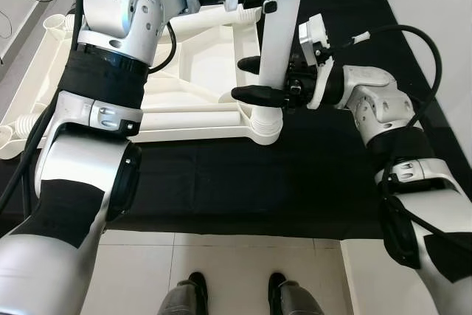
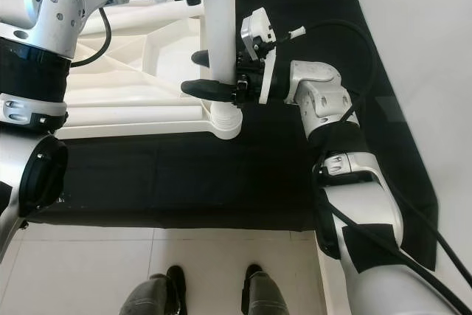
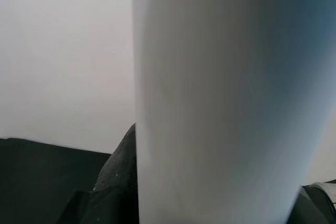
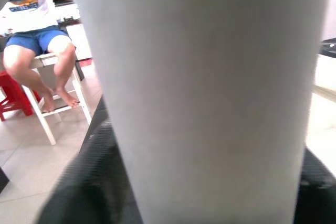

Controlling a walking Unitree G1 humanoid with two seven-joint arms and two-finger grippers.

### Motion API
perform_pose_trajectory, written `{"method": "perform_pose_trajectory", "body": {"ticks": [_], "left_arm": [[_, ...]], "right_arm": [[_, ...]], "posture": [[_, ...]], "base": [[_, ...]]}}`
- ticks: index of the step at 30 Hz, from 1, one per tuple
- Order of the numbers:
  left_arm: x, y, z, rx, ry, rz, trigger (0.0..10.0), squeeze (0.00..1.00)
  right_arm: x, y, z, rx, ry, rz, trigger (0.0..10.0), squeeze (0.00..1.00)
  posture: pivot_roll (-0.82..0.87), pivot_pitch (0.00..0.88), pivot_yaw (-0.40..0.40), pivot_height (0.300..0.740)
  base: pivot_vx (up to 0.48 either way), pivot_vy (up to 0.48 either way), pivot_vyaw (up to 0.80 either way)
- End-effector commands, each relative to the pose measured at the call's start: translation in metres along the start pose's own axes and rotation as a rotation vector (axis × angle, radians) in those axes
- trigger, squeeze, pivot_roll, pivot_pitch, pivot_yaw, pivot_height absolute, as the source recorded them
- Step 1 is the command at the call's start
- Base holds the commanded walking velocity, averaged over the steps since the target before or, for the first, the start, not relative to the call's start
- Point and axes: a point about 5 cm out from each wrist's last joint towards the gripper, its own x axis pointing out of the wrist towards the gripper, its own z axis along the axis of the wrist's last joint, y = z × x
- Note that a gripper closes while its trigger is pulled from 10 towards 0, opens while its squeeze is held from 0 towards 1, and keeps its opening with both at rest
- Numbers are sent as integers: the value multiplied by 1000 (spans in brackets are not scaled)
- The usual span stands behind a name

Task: Building children table

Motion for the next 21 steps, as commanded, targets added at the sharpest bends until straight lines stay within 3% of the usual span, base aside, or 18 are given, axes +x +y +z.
{"method": "perform_pose_trajectory", "body": {"ticks": [1,12,13,17,18,21], "left_arm": [[17,-12,-2,-55,-37,-93,0,0],[18,-12,1,-54,-45,-94,0,0],[18,-11,1,-51,-47,-88,0,1000],[18,-10,1,-53,-49,-79,0,1000],[18,-10,0,-52,-47,-75,10000,1000],[19,-9,0,-61,-41,-63,10000,1000]], "right_arm": [[35,11,5,-30,-10,153,0,0],[32,10,-2,-65,35,204,0,0],[32,10,-2,-67,36,206,0,0],[32,10,-2,-70,37,205,0,0],[31,10,-1,-73,35,202,0,0],[28,8,-9,-100,65,94,0,0]], "posture": [[92,293,57,740],[83,294,60,740],[76,295,60,740],[75,296,60,740],[75,296,59,740],[64,297,49,740]], "base": [[0,0,0],[0,0,0],[0,0,0],[0,0,0],[0,0,0],[0,0,0]]}}
